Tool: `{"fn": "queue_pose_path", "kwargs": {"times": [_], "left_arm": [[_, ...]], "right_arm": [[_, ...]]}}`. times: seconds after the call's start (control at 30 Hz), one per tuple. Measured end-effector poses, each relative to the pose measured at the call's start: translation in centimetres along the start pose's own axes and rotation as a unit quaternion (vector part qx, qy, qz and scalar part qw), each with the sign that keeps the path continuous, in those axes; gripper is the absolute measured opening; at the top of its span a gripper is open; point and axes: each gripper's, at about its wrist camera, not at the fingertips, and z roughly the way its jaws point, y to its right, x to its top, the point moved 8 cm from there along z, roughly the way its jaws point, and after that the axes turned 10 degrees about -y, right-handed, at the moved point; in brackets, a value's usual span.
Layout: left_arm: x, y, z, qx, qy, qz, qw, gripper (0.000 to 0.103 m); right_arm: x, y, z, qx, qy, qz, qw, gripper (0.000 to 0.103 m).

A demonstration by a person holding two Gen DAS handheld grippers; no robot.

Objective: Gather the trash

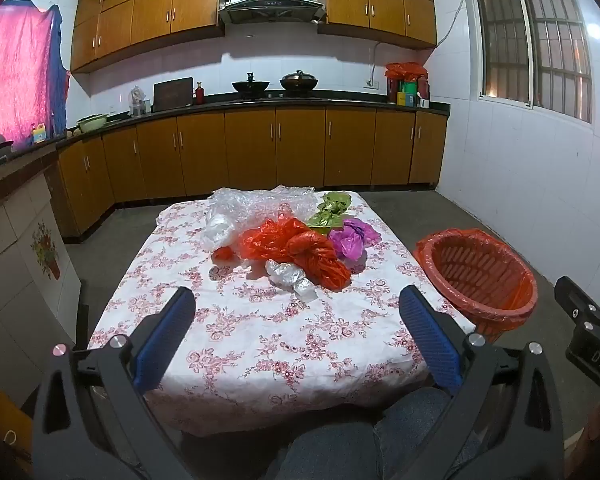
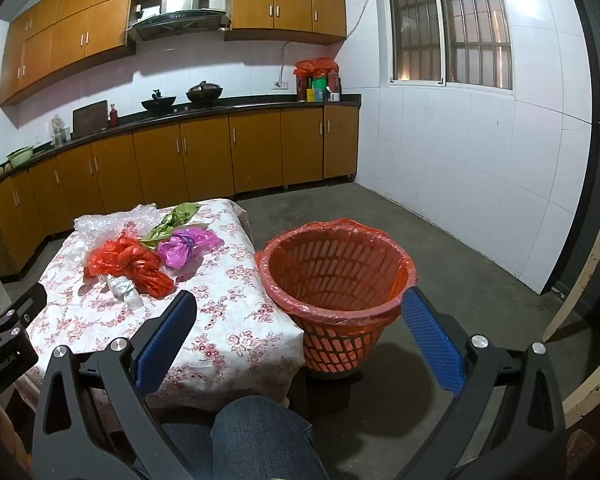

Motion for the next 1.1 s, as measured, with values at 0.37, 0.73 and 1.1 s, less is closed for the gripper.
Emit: {"fn": "queue_pose_path", "kwargs": {"times": [0.37,0.73,1.1], "left_arm": [[-0.02,0.0,0.02,0.0,-0.001,0.0,1.0,0.099],[-0.03,0.0,0.02,0.0,-0.002,-0.001,1.0,0.099],[-0.03,0.0,0.02,-0.001,-0.002,-0.001,1.0,0.099]], "right_arm": [[-0.02,-0.14,0.08,-0.001,-0.001,-0.002,1.0,0.101],[0.06,-0.11,-0.03,-0.002,0.0,-0.002,1.0,0.101],[0.1,-0.15,-0.07,-0.003,-0.001,-0.003,1.0,0.101]]}}
